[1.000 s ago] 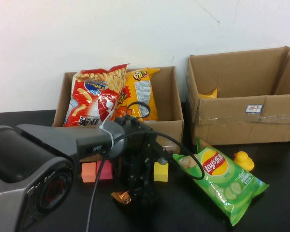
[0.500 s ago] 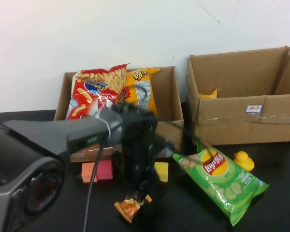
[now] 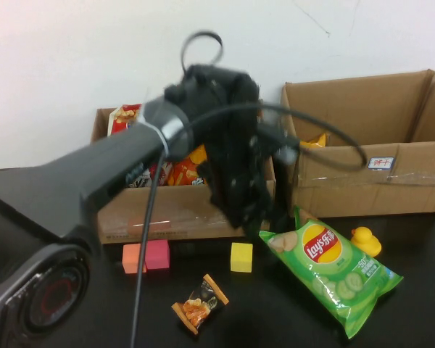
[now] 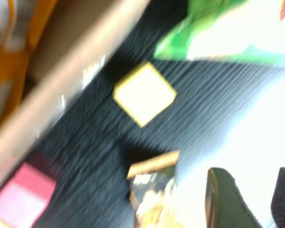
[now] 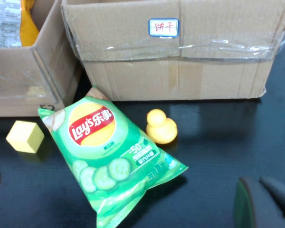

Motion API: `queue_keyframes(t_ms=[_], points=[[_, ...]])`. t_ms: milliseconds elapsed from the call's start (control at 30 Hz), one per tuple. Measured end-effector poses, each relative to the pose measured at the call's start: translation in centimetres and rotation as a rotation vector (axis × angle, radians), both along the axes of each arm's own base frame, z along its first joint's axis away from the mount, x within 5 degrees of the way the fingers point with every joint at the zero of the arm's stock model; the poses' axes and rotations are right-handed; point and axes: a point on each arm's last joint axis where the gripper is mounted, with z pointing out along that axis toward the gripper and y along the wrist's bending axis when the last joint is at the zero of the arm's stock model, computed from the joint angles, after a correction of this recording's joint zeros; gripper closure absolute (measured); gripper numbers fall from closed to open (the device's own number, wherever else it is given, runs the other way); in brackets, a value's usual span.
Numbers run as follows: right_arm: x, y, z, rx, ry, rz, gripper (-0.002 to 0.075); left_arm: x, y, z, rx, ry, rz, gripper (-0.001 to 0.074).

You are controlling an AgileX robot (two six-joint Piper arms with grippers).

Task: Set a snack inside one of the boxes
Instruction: Pick up the biscuit

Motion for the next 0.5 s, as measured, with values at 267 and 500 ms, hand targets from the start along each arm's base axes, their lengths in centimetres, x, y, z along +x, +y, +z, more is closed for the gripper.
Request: queue_keyframes(t_ms=[267,500], points=[[0.0,0.0,0.0,0.002,0.000,0.000,0.0727,-3.2,1.1,-7.2,0.217,0.097,-0.023,0.0527],[0.0,0.0,0.0,0.000,0.000,0.000,0.0727,-3.7,2.4,-10.1,0.287,0.053,-0.027,0.0357]])
